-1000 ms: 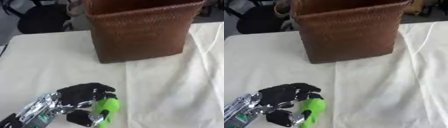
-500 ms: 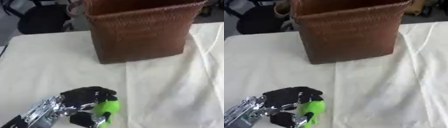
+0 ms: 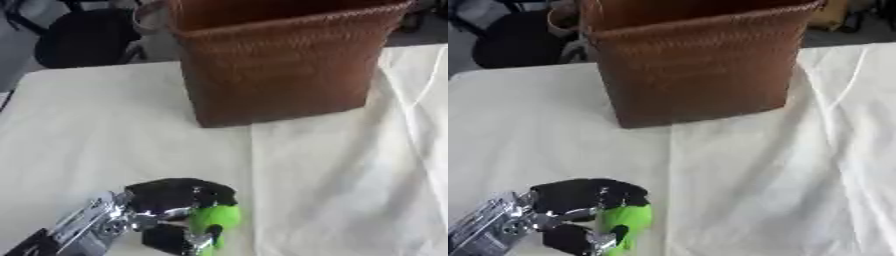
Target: Pick up objects on the table and place them in the box.
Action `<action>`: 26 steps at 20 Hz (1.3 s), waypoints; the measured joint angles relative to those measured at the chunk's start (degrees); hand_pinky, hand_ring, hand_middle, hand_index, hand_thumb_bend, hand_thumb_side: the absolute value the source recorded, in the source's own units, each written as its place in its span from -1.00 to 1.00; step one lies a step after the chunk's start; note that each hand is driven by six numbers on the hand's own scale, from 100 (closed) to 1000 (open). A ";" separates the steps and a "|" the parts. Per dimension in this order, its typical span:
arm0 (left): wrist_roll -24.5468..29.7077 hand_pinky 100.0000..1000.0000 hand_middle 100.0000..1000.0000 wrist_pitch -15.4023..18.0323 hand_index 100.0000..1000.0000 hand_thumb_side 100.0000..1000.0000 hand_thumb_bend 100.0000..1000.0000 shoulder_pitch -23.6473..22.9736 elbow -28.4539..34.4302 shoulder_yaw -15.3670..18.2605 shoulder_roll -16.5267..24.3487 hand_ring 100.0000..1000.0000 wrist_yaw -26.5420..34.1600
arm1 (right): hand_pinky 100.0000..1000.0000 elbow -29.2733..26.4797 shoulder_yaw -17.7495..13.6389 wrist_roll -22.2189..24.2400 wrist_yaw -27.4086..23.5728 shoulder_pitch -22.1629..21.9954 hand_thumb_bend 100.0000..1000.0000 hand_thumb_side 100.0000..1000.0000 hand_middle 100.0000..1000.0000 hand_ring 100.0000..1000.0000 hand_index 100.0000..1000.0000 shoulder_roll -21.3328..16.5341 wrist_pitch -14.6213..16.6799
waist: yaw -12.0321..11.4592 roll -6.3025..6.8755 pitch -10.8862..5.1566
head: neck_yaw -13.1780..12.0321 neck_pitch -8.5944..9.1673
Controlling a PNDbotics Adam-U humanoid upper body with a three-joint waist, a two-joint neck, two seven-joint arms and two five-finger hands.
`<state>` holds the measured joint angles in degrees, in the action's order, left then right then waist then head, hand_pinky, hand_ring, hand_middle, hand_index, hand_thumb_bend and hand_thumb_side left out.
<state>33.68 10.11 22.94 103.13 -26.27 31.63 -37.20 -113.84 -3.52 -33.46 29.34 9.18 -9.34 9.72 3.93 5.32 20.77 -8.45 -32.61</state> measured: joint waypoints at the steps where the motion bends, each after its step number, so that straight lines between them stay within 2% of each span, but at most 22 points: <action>1: 0.15 0.84 0.93 -0.07 1.00 1.00 -1.00 0.09 -0.07 0.00 -0.01 0.90 0.28 | 0.31 0.00 0.00 -0.08 -0.02 0.12 -1.00 1.00 0.40 0.12 0.21 0.00 0.02 | 0.01 0.00 0.02 | 0.00 0.00; 3: 0.45 0.82 0.92 -0.20 1.00 1.00 -1.00 0.21 -0.24 0.01 -0.02 0.89 0.68 | 0.31 0.00 0.00 -0.16 -0.10 0.22 -1.00 1.00 0.39 0.12 0.20 0.00 0.07 | 0.02 0.00 0.04 | 0.00 0.00; 4: 0.54 0.55 0.89 -0.25 1.00 1.00 -1.00 0.23 -0.29 0.01 -0.02 0.74 0.86 | 0.31 0.00 0.00 -0.19 -0.14 0.24 -1.00 1.00 0.39 0.11 0.20 0.00 0.09 | 0.03 0.00 0.07 | 0.00 0.00; 5: 0.65 0.55 0.89 -0.34 1.00 1.00 -1.00 0.27 -0.30 0.01 -0.03 0.74 0.98 | 0.31 0.00 -0.01 -0.25 -0.20 0.34 -1.00 1.00 0.39 0.11 0.20 0.01 0.12 | 0.07 0.00 0.14 | -0.01 0.00; 6: 0.75 0.42 0.85 -0.44 1.00 1.00 -1.00 0.50 -0.30 0.02 -0.08 0.66 1.03 | 0.31 0.00 -0.01 -0.34 -0.33 0.39 -1.00 1.00 0.39 0.11 0.19 0.01 0.12 | 0.14 0.00 0.16 | -0.02 0.00; 7: 0.85 0.40 0.84 -0.56 1.00 1.00 -1.00 0.63 -0.30 0.02 -0.21 0.64 1.07 | 0.31 0.00 -0.02 -0.43 -0.51 0.39 -1.00 1.00 0.39 0.11 0.19 0.02 0.11 | 0.21 0.01 0.16 | -0.03 0.00; 8: 0.91 0.26 0.79 -0.71 1.00 1.00 -1.00 0.68 -0.30 0.03 -0.29 0.52 1.10 | 0.31 0.00 -0.06 -0.52 -0.68 0.39 -1.00 1.00 0.38 0.11 0.17 0.02 0.13 | 0.25 0.01 0.16 | -0.03 0.00; 9: 0.97 0.26 0.79 -0.85 1.00 1.00 -1.00 0.68 -0.30 0.04 -0.40 0.52 1.14 | 0.31 0.00 -0.14 -0.61 -0.76 0.39 -1.00 1.00 0.38 0.11 0.17 0.02 0.14 | 0.25 0.01 0.16 | -0.04 0.00; 10: 1.04 0.15 0.76 -1.01 1.00 1.00 -1.00 0.69 -0.30 0.04 -0.48 0.44 1.16 | 0.31 0.00 -0.20 -0.72 -0.90 0.39 -1.00 1.00 0.38 0.11 0.16 0.02 0.21 | 0.25 0.02 0.16 | -0.04 0.00; 11: 1.12 0.14 0.76 -1.10 1.00 1.00 -1.00 0.72 -0.28 0.04 -0.51 0.43 1.20 | 0.31 0.00 -0.29 -0.86 -1.06 0.40 -1.00 1.00 0.38 0.11 0.16 0.02 0.32 | 0.26 0.03 0.16 | -0.04 0.00; 13: 1.33 0.10 0.73 -1.31 1.00 0.92 -1.00 0.76 -0.25 0.04 -0.54 0.39 1.29 | 0.31 0.00 -0.34 -1.13 -1.28 0.41 -1.00 1.00 0.37 0.11 0.15 0.01 0.53 | 0.26 0.06 0.16 | -0.04 0.00; 15: 1.70 -0.05 0.67 -1.52 0.97 0.79 -1.00 0.79 -0.20 0.04 -0.54 0.26 1.49 | 0.31 0.00 -0.37 -1.40 -1.57 0.41 -1.00 1.00 0.36 0.11 0.13 0.00 0.75 | 0.26 0.07 0.16 | -0.04 0.00; 18: 2.37 -0.15 0.62 -1.82 0.86 0.68 -1.00 0.90 -0.10 0.04 -0.55 0.18 1.94 | 0.32 0.00 -0.59 -2.05 -1.99 0.43 -1.00 1.00 0.35 0.11 0.11 -0.01 1.03 | 0.30 0.07 0.16 | -0.04 0.00; 22: 2.78 -0.13 0.63 -2.06 0.86 0.60 -1.00 1.05 -0.08 0.04 -0.55 0.18 2.42 | 0.32 0.00 -0.71 -3.02 -2.55 0.65 -1.00 1.00 0.35 0.11 0.11 -0.10 1.73 | 0.31 0.07 0.16 | -0.04 0.00; 24: 2.98 -0.12 0.66 -2.12 0.93 0.42 -1.00 1.05 -0.08 0.04 -0.55 0.21 2.60 | 0.32 0.00 -0.75 -3.45 -2.79 0.70 -1.00 1.00 0.34 0.11 0.11 -0.31 2.00 | 0.31 0.07 0.16 | -0.04 0.00; 26: 3.74 0.11 0.73 -1.99 1.00 0.49 -1.00 1.08 -0.08 0.05 -0.55 0.38 3.04 | 0.32 0.00 -0.91 -3.89 -2.97 0.71 -1.00 1.00 0.34 0.11 0.11 -0.58 2.31 | 0.34 0.07 0.16 | -0.03 0.00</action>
<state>37.42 8.12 24.02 103.05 -26.22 31.08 -34.15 -113.84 -4.43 -37.35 26.38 9.89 -9.91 12.03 4.27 5.40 20.94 -8.48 -32.61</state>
